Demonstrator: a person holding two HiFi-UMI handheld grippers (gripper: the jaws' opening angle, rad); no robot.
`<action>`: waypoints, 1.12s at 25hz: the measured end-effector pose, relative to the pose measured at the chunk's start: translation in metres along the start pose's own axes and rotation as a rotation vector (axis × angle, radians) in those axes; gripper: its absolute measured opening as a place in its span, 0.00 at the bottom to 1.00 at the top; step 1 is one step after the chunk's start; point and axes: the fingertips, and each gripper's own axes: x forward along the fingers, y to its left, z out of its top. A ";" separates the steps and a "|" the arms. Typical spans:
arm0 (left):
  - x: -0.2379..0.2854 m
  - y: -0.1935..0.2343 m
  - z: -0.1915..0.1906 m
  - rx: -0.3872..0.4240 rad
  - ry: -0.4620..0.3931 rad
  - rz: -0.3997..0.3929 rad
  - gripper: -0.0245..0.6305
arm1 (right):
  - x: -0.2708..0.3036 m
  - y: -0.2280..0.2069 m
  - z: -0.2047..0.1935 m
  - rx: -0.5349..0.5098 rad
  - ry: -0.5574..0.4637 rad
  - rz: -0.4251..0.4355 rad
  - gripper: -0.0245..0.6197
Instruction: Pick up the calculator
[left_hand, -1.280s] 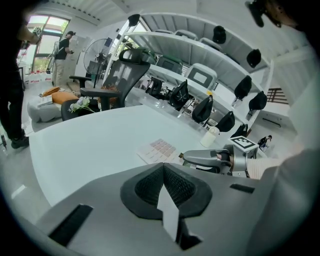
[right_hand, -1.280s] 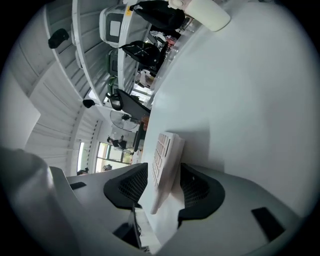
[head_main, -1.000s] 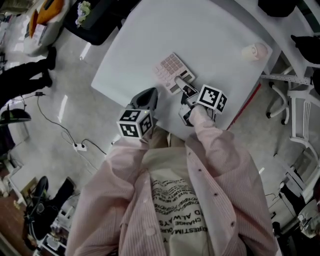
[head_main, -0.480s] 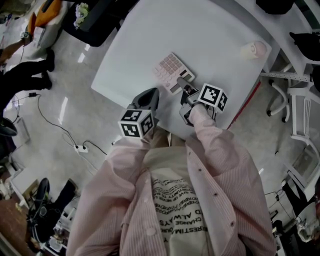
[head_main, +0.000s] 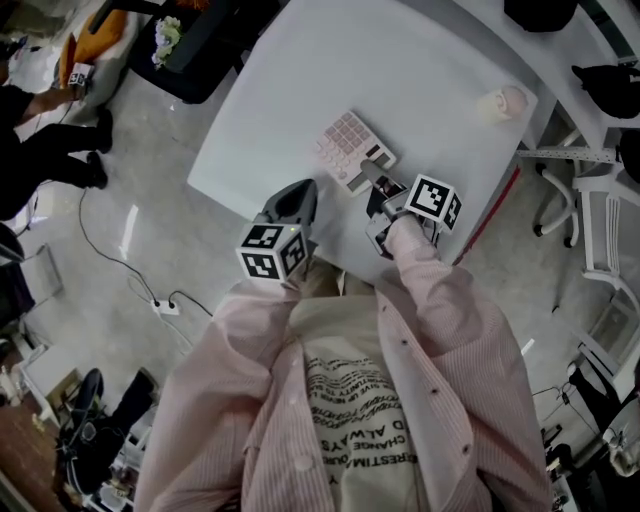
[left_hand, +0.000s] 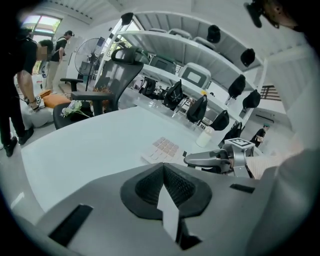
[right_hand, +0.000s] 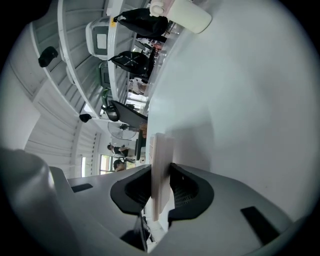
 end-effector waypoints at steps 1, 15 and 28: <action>0.000 0.000 0.002 0.007 -0.005 -0.006 0.04 | -0.001 0.002 0.000 0.003 -0.004 0.005 0.16; -0.042 -0.006 0.046 0.094 -0.091 -0.088 0.04 | -0.038 0.057 -0.004 0.005 -0.058 0.065 0.16; -0.074 -0.027 0.081 0.157 -0.209 -0.116 0.04 | -0.082 0.093 -0.002 -0.011 -0.097 0.134 0.16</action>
